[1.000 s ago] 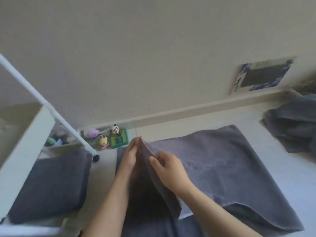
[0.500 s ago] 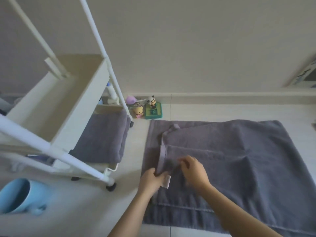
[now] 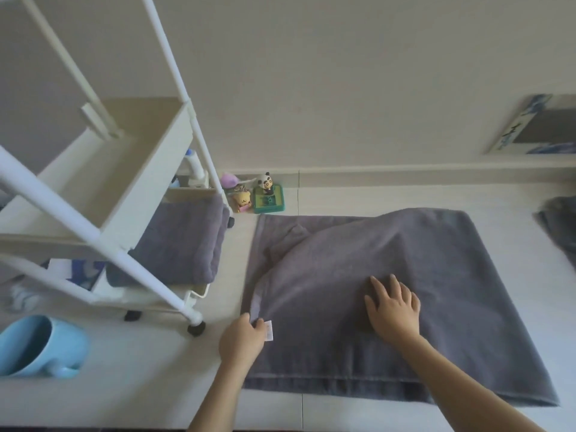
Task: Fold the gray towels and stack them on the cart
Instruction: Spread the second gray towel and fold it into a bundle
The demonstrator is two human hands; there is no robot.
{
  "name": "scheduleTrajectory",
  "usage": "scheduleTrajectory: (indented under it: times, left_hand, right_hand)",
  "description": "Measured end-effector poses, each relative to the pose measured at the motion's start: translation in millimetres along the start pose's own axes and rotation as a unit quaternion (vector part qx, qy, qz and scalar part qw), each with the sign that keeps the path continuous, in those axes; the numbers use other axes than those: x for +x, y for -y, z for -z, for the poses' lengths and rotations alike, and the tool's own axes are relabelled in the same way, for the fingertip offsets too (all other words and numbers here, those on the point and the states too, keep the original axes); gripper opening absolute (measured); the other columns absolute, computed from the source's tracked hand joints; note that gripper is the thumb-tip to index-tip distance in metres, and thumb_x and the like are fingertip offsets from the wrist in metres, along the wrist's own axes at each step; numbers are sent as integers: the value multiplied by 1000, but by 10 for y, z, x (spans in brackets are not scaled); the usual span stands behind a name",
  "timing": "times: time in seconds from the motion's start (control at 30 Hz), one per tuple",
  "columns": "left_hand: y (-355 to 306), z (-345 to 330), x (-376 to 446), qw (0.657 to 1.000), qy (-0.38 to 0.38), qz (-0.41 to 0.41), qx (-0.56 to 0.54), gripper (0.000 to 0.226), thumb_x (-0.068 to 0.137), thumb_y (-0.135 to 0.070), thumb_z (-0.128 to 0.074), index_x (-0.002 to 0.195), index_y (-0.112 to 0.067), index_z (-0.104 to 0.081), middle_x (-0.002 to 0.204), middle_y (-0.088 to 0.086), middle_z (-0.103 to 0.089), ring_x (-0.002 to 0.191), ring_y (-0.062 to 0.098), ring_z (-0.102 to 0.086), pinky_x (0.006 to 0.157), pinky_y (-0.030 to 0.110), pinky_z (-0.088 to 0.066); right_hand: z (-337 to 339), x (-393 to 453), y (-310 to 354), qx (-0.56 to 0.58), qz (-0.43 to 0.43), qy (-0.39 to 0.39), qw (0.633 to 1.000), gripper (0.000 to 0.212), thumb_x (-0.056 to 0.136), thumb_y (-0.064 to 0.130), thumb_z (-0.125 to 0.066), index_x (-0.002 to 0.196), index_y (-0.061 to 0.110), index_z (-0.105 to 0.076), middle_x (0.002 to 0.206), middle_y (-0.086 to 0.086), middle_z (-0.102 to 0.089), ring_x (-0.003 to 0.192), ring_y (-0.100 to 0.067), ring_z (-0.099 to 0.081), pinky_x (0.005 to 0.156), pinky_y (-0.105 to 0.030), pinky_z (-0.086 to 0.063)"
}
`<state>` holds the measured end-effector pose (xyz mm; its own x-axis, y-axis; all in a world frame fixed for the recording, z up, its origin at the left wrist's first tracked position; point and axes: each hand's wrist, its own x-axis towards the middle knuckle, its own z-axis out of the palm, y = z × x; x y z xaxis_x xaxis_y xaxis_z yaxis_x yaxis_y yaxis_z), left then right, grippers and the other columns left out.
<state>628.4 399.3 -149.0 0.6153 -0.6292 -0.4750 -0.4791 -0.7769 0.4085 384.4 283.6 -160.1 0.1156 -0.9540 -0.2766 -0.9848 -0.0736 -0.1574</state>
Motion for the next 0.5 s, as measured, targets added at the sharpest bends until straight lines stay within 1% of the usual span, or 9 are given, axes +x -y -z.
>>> scheduleTrajectory:
  times: [0.07,0.13,0.2,0.23,0.3,0.37,0.43,0.5]
  left_hand:
    - [31,4,17,998,10,-3,-61,24,91,-27,-47,77,-10,-51,86,14,-64,86,33,-58,70,33,-40]
    - [55,36,48,992,6,-2,-122,25,88,-23,-48,68,-9,-50,68,8,-55,71,29,-51,62,33,-36]
    - [90,33,45,993,-25,-18,-111,29,87,-22,-51,62,-8,-43,61,5,-48,63,26,-46,56,33,-32]
    - [116,9,44,994,-47,-26,-94,33,87,-22,-52,61,-9,-39,62,6,-47,63,26,-46,55,32,-31]
    - [142,-59,17,994,-80,-38,-66,36,90,-26,-53,62,-11,-36,70,8,-49,70,30,-50,58,31,-33]
    - [117,-108,-30,993,-100,-39,-42,32,92,-33,-50,70,-12,-40,80,10,-56,79,32,-56,60,31,-33]
    - [76,-139,-70,993,-104,-30,-42,31,92,-39,-49,79,-11,-46,83,8,-59,79,29,-56,62,30,-34]
    - [47,-168,-97,994,-94,-8,-55,33,92,-41,-50,86,-8,-51,87,9,-61,77,26,-52,64,30,-35]
  right_hand:
    - [-32,-50,-2,1,4,-17,1000,50,97,46,-30,145,33,-26,157,-7,-14,143,-27,-12,116,-42,-7]
    - [-30,-119,-12,25,12,-54,998,48,96,42,-38,142,29,-36,154,-9,-23,140,-29,-19,115,-44,-9]
    - [-67,-211,-82,30,19,-75,997,46,95,41,-42,138,26,-43,150,-8,-31,137,-30,-24,114,-45,-10]
    - [-95,-258,-133,23,14,-72,997,46,94,42,-42,138,27,-43,149,-7,-31,137,-30,-24,114,-44,-10]
    - [-137,-345,-262,21,-12,-74,997,47,94,43,-43,138,26,-42,147,-7,-32,135,-29,-25,112,-44,-14]
    - [-125,-426,-379,34,-44,-100,993,48,92,43,-46,136,23,-44,139,-10,-38,127,-32,-32,107,-44,-23]
    - [-89,-506,-502,44,-92,-116,988,51,90,47,-48,134,21,-45,131,-14,-42,119,-34,-38,100,-43,-31]
    - [-97,-609,-620,34,-152,-79,985,62,88,58,-42,138,22,-35,132,-14,-39,120,-34,-37,100,-42,-33]
